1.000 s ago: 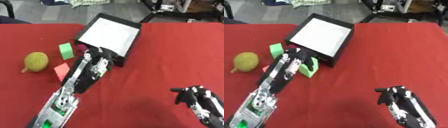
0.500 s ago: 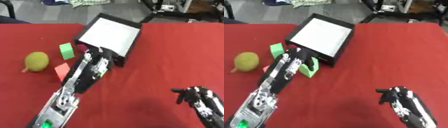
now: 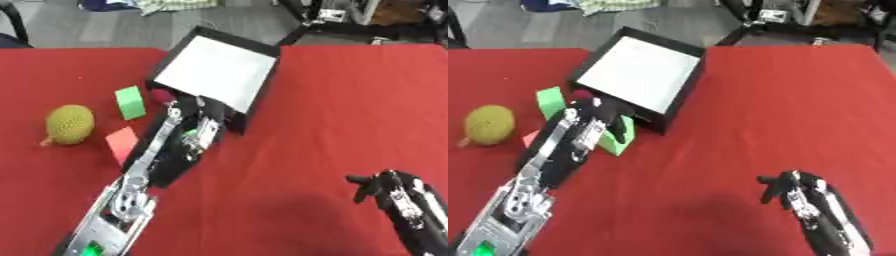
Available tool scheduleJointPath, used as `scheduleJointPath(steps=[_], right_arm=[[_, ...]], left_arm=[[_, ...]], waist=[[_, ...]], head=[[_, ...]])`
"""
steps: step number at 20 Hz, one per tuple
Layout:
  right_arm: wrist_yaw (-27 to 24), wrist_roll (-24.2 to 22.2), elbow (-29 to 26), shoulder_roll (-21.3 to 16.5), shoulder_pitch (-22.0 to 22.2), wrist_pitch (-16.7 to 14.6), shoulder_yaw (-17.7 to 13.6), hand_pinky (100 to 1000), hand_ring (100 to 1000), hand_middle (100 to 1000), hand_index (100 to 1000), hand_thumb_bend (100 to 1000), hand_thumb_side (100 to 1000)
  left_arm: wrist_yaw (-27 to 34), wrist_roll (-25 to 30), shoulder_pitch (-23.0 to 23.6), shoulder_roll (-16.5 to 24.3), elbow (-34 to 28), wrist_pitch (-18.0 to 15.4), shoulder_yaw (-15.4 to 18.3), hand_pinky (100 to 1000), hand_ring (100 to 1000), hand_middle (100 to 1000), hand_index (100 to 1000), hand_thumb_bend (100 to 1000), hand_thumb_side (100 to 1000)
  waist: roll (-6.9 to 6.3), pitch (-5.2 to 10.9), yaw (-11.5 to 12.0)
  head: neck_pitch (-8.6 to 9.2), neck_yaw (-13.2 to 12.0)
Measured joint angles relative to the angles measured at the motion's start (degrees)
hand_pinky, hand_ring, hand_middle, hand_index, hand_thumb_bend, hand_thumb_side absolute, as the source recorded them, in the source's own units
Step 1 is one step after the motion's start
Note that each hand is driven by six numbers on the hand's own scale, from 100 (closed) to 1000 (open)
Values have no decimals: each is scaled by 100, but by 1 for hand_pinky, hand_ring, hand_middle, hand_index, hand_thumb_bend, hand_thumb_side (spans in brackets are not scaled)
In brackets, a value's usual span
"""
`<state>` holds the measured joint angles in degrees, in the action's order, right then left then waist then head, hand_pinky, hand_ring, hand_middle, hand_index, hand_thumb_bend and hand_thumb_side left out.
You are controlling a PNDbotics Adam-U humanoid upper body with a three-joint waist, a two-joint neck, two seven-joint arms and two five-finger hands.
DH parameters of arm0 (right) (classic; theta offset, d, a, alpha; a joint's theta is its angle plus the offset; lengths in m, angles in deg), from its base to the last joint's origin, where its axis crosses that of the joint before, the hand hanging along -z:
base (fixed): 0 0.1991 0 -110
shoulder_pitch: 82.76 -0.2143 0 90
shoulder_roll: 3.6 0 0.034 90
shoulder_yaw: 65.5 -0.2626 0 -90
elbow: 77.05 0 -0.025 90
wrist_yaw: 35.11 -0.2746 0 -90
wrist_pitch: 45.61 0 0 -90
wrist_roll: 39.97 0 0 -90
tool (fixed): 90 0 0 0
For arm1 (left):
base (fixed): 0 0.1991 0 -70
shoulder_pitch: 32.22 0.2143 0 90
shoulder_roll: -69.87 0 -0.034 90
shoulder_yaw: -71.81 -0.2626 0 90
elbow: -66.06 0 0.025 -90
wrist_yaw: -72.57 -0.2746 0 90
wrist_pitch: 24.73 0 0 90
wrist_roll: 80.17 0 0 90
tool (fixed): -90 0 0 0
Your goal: Pick up objects on the table and place them in the box.
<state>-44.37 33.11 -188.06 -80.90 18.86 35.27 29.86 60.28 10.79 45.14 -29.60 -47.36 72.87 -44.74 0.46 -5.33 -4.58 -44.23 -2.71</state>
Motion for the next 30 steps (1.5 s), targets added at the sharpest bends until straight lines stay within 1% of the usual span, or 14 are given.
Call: scheduleJointPath(steps=[5, 12, 16, 18, 20, 21, 23, 24, 26, 28, 30], right_arm=[[19, 43, -1, 0, 0, 39, 30, 795, 435, 216, 446, 100, 561], [35, 43, -2, 0, 0, 47, 31, 796, 436, 216, 445, 100, 577], [50, 31, -1, 0, 0, 67, 32, 798, 437, 217, 445, 100, 620], [65, 25, 2, 0, 0, 94, 33, 799, 437, 218, 445, 100, 679], [81, 30, 29, 0, 0, 126, 34, 800, 437, 218, 445, 100, 687], [88, 32, 33, 0, 1, 142, 34, 800, 437, 218, 445, 100, 709], [90, 35, 36, 0, 1, 166, 35, 800, 437, 218, 445, 100, 718], [90, 40, 36, 0, 1, 176, 36, 801, 437, 218, 445, 100, 731], [90, 44, 36, 0, 1, 200, 43, 801, 437, 218, 445, 100, 744], [90, 47, 36, 0, 1, 226, 56, 802, 438, 219, 446, 100, 775], [93, 60, 36, 0, 1, 248, 65, 802, 438, 219, 446, 100, 778]], left_arm=[[-197, 134, 0, 0, 0, 72, 0, 516, 433, 434, 665, 100, 821], [-189, 166, -3, 0, 0, 44, 0, 518, 433, 435, 665, 100, 805], [-169, 176, -3, 0, 0, 25, -2, 517, 432, 434, 664, 100, 792], [-165, 176, -4, 4, 0, 25, -2, 516, 432, 434, 664, 100, 789], [-165, 173, -6, 23, 0, 28, -2, 517, 432, 434, 664, 100, 789], [-167, 168, -6, 48, 0, 33, -2, 517, 432, 434, 665, 100, 784], [-179, 158, -6, 59, 0, 43, -2, 517, 432, 433, 664, 100, 758], [-182, 157, -7, 59, 0, 45, -2, 517, 432, 433, 664, 100, 726], [-192, 162, -7, 59, 0, 39, -2, 516, 433, 434, 661, 100, 715], [-220, 173, -7, 60, 0, 28, -3, 515, 432, 433, 657, 100, 698], [-241, 177, -7, 61, 0, 29, -3, 514, 431, 432, 655, 100, 685]], waist=[[0, 0, 5], [0, 0, 5], [0, 0, -1], [-1, 0, -3], [-1, 0, -4], [-1, 0, -4], [-1, 0, -4], [-1, 0, -4], [-1, 0, -3], [-1, 0, -2], [-1, 0, -1]], head=[[0, -2], [0, -2], [0, -2], [0, -2], [0, -2], [0, -2], [0, -1], [0, -1], [0, -1], [0, -1], [0, -1]])
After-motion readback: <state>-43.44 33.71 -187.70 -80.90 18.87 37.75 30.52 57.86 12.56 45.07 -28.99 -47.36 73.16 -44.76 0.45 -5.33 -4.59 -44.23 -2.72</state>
